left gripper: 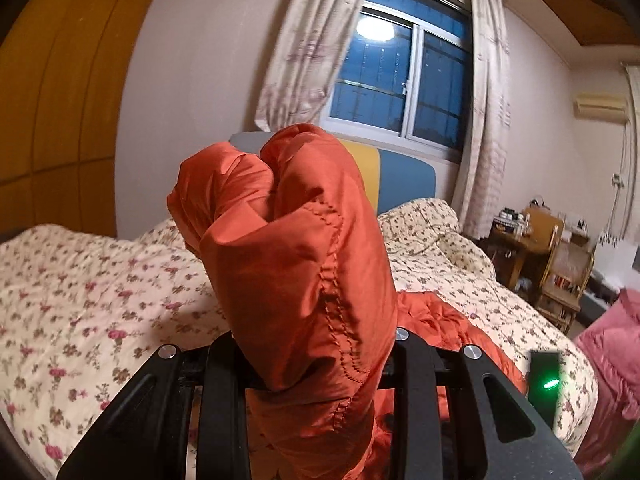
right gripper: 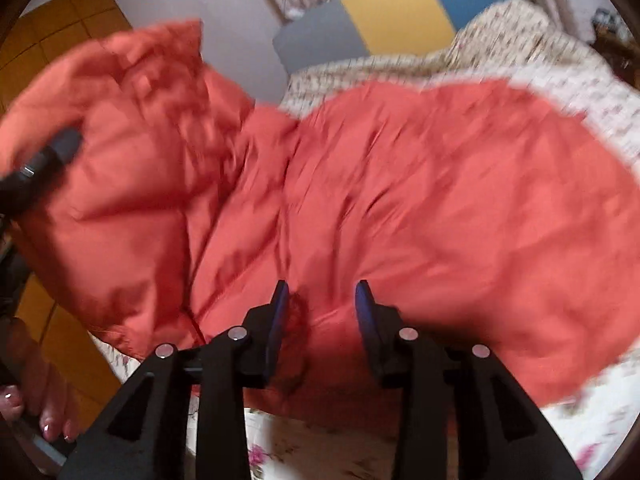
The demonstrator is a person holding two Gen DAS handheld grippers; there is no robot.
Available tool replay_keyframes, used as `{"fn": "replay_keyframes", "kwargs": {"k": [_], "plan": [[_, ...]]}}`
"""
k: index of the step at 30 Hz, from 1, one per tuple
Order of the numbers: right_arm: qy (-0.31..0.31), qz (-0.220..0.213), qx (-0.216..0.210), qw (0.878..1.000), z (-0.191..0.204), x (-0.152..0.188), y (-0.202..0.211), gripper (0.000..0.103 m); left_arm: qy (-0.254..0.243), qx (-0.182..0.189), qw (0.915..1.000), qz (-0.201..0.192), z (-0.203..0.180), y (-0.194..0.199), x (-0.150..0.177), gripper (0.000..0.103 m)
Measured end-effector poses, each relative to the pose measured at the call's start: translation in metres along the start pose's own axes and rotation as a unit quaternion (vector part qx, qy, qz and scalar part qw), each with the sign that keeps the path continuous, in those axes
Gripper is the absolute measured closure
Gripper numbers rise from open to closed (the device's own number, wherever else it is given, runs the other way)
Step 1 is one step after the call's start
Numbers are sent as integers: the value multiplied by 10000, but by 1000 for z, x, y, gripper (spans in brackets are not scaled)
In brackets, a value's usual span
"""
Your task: Fold large clothes
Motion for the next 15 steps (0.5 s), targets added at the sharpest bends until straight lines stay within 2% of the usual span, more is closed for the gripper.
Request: {"fn": "replay_keyframes", "kwargs": {"k": [4, 9, 15], "plan": [[-233, -296, 656, 9971, -38, -4, 38, 69, -142, 41, 9999, 4, -15, -6, -1, 73], [-832, -383, 1160, 9890, -99, 1, 71, 69, -436, 108, 9990, 41, -37, -13, 1, 73], [-1046, -324, 1070, 9882, -122, 9, 76, 70, -880, 233, 9957, 142, -74, -26, 6, 73]]}}
Point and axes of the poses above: each gripper's, at about its wrist camera, not at the fingertips, and y roughly against the way its jaws point, z to its left, x to its underside, the point moved 6 cm from there along -y, roughly the way its jaws point, and after that the axes turned 11 degrees about z, right-handed, at the moved point
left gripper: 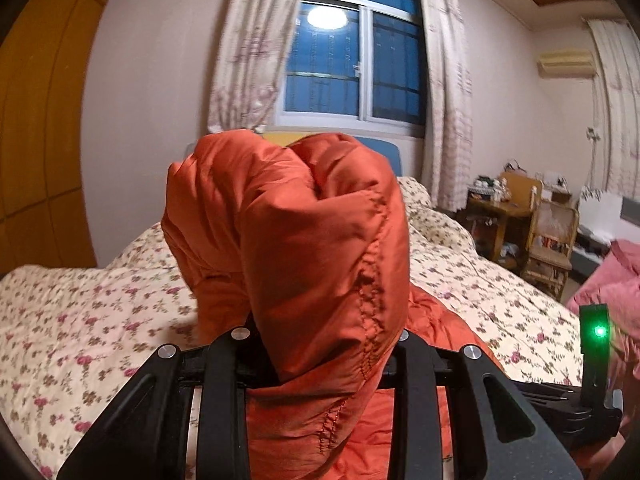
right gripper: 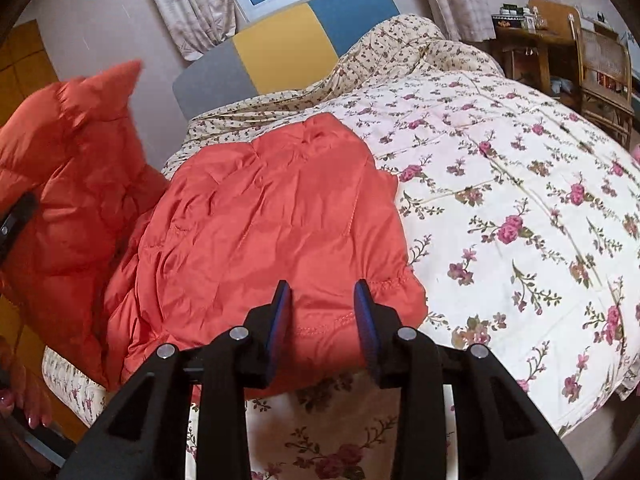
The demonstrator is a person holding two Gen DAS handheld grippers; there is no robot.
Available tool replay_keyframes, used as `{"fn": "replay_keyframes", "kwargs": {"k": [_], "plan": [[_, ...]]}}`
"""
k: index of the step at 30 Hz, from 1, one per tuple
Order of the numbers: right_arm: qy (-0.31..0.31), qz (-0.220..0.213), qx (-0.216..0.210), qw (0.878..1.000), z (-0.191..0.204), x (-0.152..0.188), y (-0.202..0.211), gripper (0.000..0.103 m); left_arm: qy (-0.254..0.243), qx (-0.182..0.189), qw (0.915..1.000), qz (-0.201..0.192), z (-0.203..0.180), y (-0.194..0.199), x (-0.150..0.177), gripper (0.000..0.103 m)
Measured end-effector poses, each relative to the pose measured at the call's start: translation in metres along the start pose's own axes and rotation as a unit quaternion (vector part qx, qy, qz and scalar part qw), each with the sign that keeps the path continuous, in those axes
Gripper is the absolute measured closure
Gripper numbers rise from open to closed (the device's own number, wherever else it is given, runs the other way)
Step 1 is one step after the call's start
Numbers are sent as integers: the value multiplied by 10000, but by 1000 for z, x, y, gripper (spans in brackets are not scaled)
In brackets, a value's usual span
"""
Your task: Fold large clothes
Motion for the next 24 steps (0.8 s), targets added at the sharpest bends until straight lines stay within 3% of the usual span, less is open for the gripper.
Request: {"fn": "replay_keyframes", "kwargs": {"k": [10, 18, 21, 24], "plan": [[-236, 24, -358, 9991, -10, -1, 5, 69, -910, 105, 9954, 290, -62, -34, 20, 73], [-622, -164, -639, 9959, -31, -5, 34, 67, -1714, 231, 9837, 485, -111, -63, 52, 72], [-705, -263, -1003, 9921, -33, -10, 46, 60, -2040, 293, 9769, 566, -129, -73, 70, 68], [-633, -347, -1299, 9889, -28, -17, 58, 58, -2312, 397, 9706, 540, -142, -79, 85, 57]]}}
Point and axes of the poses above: each gripper's, at about its wrist camera, not at the fingertips, and y roughly against the way its jaws point, z to its left, x to its underside, the point moved 6 cm from there along -y, roughly the way its jaws point, and after that the axes turned 11 degrees about z, right-handed, at the moved point
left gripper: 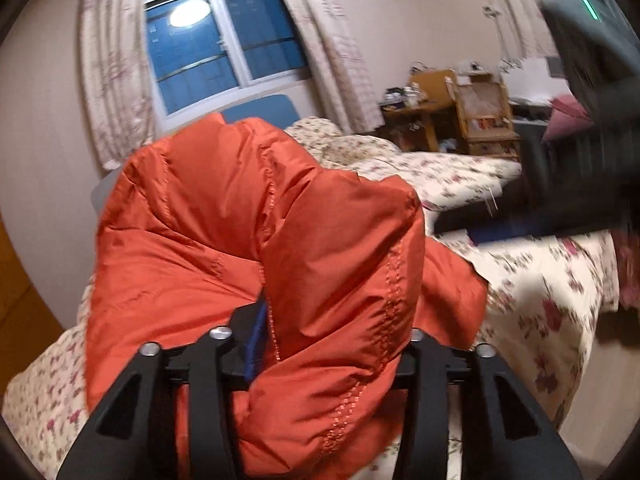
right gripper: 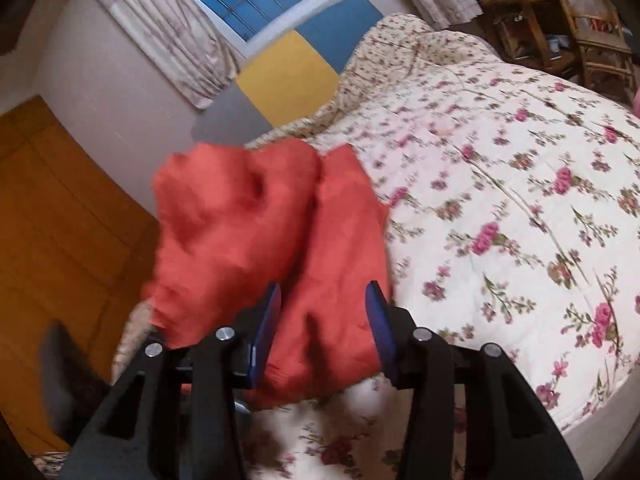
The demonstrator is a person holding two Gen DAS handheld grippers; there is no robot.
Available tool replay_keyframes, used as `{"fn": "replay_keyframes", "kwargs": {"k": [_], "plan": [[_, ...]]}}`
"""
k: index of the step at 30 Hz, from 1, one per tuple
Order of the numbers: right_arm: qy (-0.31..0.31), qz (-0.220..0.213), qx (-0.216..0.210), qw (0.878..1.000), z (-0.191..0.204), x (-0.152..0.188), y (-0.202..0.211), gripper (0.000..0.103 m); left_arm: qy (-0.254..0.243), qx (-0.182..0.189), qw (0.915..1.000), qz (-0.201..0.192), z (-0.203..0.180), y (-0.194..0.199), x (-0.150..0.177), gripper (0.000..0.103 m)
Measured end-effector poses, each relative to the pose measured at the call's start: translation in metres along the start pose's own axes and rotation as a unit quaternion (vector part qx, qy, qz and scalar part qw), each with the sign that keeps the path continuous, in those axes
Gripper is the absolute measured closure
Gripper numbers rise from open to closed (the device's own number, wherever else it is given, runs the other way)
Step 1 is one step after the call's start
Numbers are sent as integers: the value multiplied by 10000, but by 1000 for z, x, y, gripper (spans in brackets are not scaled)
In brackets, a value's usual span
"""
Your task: Fold large clothes
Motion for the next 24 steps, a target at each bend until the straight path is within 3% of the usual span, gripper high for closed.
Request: {"fn": "replay_keyframes", "kwargs": {"k": [3, 5, 6, 9, 15, 19, 21, 24], "plan": [[151, 76, -339, 9993, 14, -6, 2, 49, -136, 63, 9999, -28, -7, -3, 3, 48], [268, 381, -347, 9983, 25, -9, -11, 48, -122, 330, 9994, -59, -11, 0, 2, 36], [304, 519, -266, 9978, 27, -10, -18, 51, -108, 412, 9991, -82, -12, 2, 2, 35], [417, 831, 98, 9956, 29, -9, -37, 86, -68, 522, 9986, -85, -9, 9, 2, 35], [286, 838, 527, 9947, 11, 1, -51, 92, 332, 1031, 9938, -251, 17, 50, 10, 35], [187, 755, 566, 9954, 5, 7, -56, 92, 1163, 841, 9893, -272, 60, 66, 23, 35], [130, 720, 531, 9959, 3, 7, -51, 91, 1761, 453, 9829, -293, 97, 69, 32, 34], [60, 465, 438, 9979, 7, -3, -37, 69, 2729, -91, 9619, -159, 156, 62, 46, 28]]}}
Point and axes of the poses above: each gripper's, at about its wrist camera, not at the fingertips, and y roughly against the way its jaws point, z to its left, x to its underside, the point moved 6 cm from there along -y, roughly the way its jaws point, and after that the axes turned 11 degrees about z, right-handed, at the moved point
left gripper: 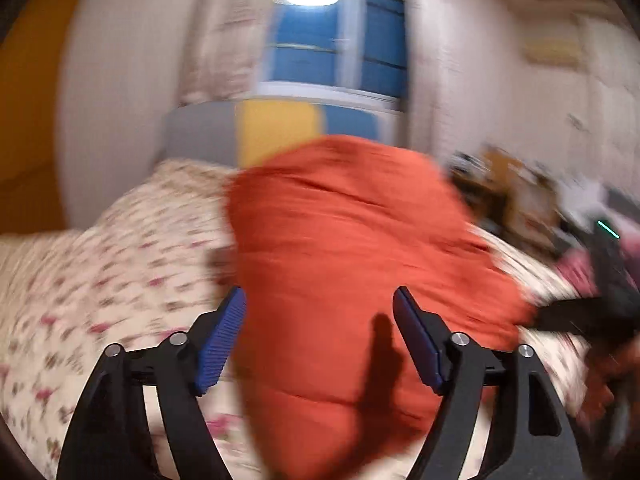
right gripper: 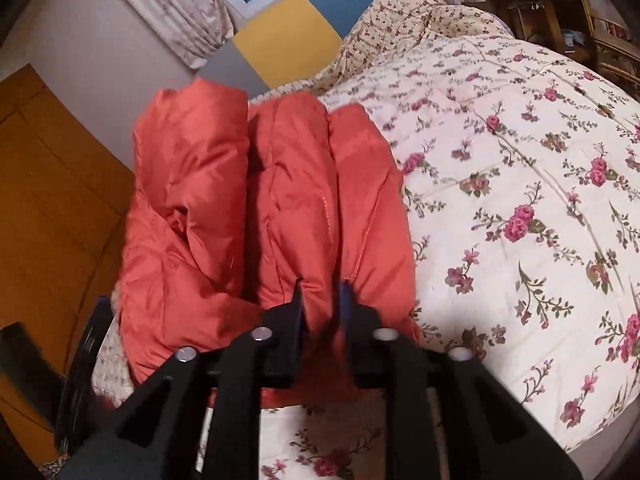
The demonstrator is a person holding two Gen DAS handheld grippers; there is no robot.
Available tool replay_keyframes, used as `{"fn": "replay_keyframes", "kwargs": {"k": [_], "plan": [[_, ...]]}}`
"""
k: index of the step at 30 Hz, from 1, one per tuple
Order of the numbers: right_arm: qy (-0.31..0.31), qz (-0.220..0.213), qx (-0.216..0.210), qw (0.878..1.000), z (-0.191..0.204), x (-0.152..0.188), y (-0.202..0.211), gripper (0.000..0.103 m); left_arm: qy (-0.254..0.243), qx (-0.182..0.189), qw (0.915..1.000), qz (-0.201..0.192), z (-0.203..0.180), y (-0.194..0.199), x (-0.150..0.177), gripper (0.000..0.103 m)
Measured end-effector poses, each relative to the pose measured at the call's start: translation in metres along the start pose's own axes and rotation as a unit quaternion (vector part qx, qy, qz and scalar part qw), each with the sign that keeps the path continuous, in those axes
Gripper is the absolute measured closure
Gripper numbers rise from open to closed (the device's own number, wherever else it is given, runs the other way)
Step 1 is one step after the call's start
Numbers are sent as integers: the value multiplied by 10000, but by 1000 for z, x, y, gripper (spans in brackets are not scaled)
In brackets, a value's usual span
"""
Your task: Fold large clothes
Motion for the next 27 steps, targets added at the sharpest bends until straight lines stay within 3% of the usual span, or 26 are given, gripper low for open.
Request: {"fn": "replay_keyframes", "kwargs": {"k": [1, 4, 7, 10, 13, 14, 15, 17, 19, 21, 24, 27], "plan": [[6, -195, -60, 9998, 3, -5, 10, 64, 338, -141, 9993, 55, 20, -6, -7, 28], [294, -539, -219, 9979, 25, -21, 27, 63, 1014, -454, 9935, 241, 54, -23, -8, 28], [609, -428, -406, 9964, 50, -39, 20, 57, 1315, -453, 9884, 611, 65, -50, -11, 28], [743, -222, -594, 9952, 66, -55, 1, 51, 1511, -329, 9863, 567, 59, -56, -10, 28], [764, 40, -560, 9955, 72, -69, -27, 50, 1560, -155, 9860, 577, 53, -61, -8, 30], [725, 146, -486, 9961, 71, -74, -37, 54, 1572, -128, 9859, 565, 50, -61, -9, 30], [704, 207, -469, 9962, 71, -78, -43, 71, 1599, -79, 9854, 576, 48, -63, -10, 31], [816, 72, -497, 9954, 77, -82, -38, 84, 1682, 64, 9838, 609, 44, -66, -14, 37], [1145, -307, -221, 9927, 83, -83, -16, 88, 1667, 138, 9839, 627, 39, -69, -19, 37], [1086, -496, -69, 9928, 79, -85, -4, 90, 1518, 337, 9858, 640, 26, -70, -27, 37], [814, -520, 174, 9952, 54, -86, 0, 91, 1042, 474, 9910, 694, -6, -72, -40, 37], [374, -421, 209, 9982, 20, -83, -8, 91, 302, 197, 9963, 775, -41, -77, -48, 37]]}}
Point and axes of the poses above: each gripper's, at about its wrist camera, not at the fingertips, and y roughly against the way its jaws point, z to its left, x to its underside, the point moved 6 cm from there along -y, roughly the way its jaws point, and after that the axes turned 11 degrees about z, right-handed, at the moved point
